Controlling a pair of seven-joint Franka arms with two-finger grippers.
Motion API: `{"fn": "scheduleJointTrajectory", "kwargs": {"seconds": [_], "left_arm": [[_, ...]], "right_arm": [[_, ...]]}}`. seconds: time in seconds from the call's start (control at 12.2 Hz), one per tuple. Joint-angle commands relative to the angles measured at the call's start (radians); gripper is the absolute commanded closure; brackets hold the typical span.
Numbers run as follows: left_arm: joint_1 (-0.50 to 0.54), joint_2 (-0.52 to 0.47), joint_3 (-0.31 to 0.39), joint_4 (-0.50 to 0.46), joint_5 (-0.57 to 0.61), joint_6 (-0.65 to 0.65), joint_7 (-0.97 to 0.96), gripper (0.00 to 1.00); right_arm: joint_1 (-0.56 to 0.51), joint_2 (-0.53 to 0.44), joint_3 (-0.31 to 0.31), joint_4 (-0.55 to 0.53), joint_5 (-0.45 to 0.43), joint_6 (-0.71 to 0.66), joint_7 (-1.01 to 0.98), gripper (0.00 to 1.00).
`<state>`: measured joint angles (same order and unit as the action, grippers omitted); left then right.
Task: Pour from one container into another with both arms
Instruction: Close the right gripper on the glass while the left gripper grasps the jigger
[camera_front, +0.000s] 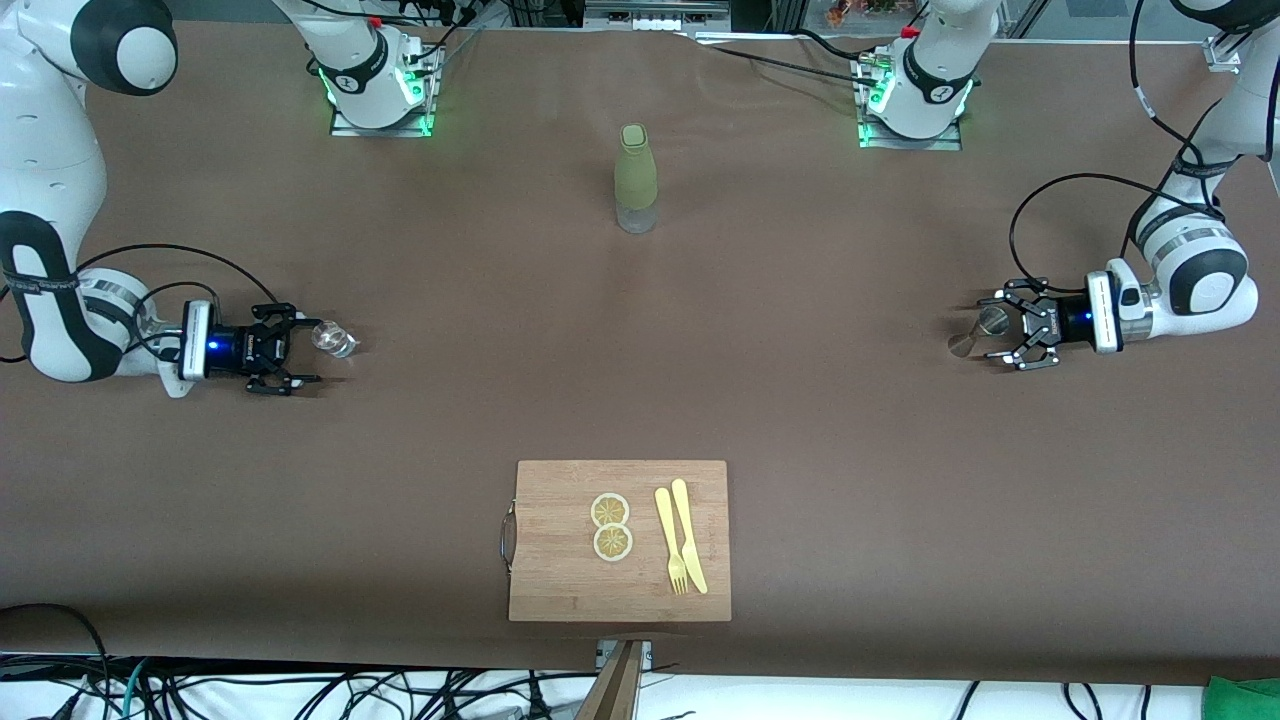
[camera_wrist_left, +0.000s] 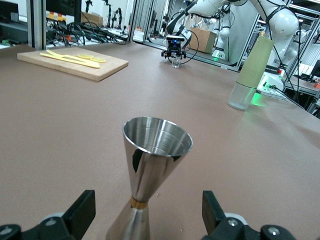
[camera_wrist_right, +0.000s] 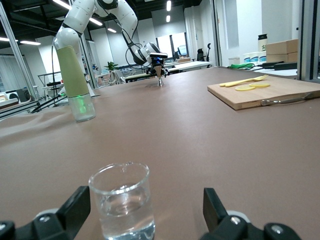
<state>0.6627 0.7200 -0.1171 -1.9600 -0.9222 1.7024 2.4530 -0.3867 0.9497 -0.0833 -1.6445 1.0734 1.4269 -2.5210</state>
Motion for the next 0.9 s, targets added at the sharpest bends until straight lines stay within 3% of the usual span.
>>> {"fn": "scheduleJointTrajectory", "kwargs": {"seconds": [0.0,0.25,0.49,0.57,0.82], "left_arm": [[-0.015,0.009,-0.001,-0.014,-0.043,0.017,0.096,0.1],[-0.029,0.021,-0.001,-0.016,-0.059,0.017,0.138,0.19],[-0.035,0.026,-0.001,-0.014,-0.072,0.017,0.156,0.39],[-0.035,0.026,-0.001,-0.014,-0.072,0.016,0.158,0.47],[-0.035,0.024,-0.001,-0.013,-0.072,0.013,0.169,0.87]], "right_arm": [[0.006,0.029,0.014,0.029,0.02,-0.003,-0.013,0.0],[0.009,0.038,0.013,0.029,0.022,-0.003,-0.022,0.0],[0.012,0.041,0.013,0.028,0.02,-0.009,-0.027,0.0],[0.014,0.047,0.013,0.028,0.019,-0.012,-0.036,0.0],[0.015,0.054,0.013,0.028,0.01,-0.02,-0.039,0.0]]}}
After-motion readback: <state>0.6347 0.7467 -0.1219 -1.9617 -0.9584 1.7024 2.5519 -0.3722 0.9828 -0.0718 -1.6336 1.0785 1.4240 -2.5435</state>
